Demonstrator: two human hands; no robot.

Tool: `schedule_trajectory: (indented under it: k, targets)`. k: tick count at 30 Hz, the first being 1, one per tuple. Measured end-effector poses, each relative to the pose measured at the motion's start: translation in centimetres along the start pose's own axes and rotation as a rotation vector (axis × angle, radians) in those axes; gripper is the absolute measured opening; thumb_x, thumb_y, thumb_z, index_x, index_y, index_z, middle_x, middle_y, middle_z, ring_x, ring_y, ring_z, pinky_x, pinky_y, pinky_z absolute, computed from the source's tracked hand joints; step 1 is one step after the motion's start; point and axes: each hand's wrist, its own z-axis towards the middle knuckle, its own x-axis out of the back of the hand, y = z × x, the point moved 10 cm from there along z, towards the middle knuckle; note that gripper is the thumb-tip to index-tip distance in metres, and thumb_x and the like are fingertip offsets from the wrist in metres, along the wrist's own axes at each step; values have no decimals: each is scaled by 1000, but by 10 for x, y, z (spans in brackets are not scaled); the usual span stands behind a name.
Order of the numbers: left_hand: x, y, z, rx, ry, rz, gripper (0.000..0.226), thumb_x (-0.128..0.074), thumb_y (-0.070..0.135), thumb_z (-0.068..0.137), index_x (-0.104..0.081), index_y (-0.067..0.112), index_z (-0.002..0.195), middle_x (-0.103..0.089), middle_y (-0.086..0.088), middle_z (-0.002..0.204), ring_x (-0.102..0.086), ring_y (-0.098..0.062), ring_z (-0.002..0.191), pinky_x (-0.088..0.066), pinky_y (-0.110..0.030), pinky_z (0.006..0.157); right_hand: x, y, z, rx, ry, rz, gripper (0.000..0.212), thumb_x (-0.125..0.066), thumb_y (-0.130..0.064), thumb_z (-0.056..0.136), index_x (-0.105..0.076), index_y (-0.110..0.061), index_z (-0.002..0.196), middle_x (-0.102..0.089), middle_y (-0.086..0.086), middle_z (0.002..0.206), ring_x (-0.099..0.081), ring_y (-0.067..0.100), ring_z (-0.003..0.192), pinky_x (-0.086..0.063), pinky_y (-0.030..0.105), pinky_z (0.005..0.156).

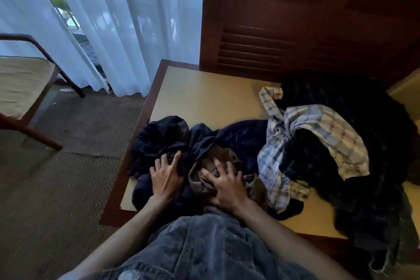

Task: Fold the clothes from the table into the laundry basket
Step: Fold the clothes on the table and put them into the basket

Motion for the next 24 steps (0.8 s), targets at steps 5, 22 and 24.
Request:
schedule_trajectory:
  k: [5,22,24]
  targets:
    - [22,25,5,-21,-7,-217,54,-53,26,92,-34,34,142,-61,-18,114,-64,-43,93,-46,-43,71,11,11,8,-50,64,114,72,-63,-54,82,-34,-43,148,-28,7,160,-32,41,135,-41,60,100]
    - [195,162,-43,-347,278,-775,30,-63,54,89,-61,37,114,-66,25,88,-65,3,84,-52,-19,75,184,142,-178,-293,830,1143,45,-80,-28,77,-65,-27,120,-66,-3,118,-63,-4,107,-48,12,88]
    - [204,199,-55,-434,247,-811,29,-63,56,86,-60,42,110,-60,33,86,-60,17,82,-44,-3,72,194,157,-208,-305,912,1117,48,-80,-21,80,-65,-17,125,-67,-3,122,-63,3,114,-50,18,93]
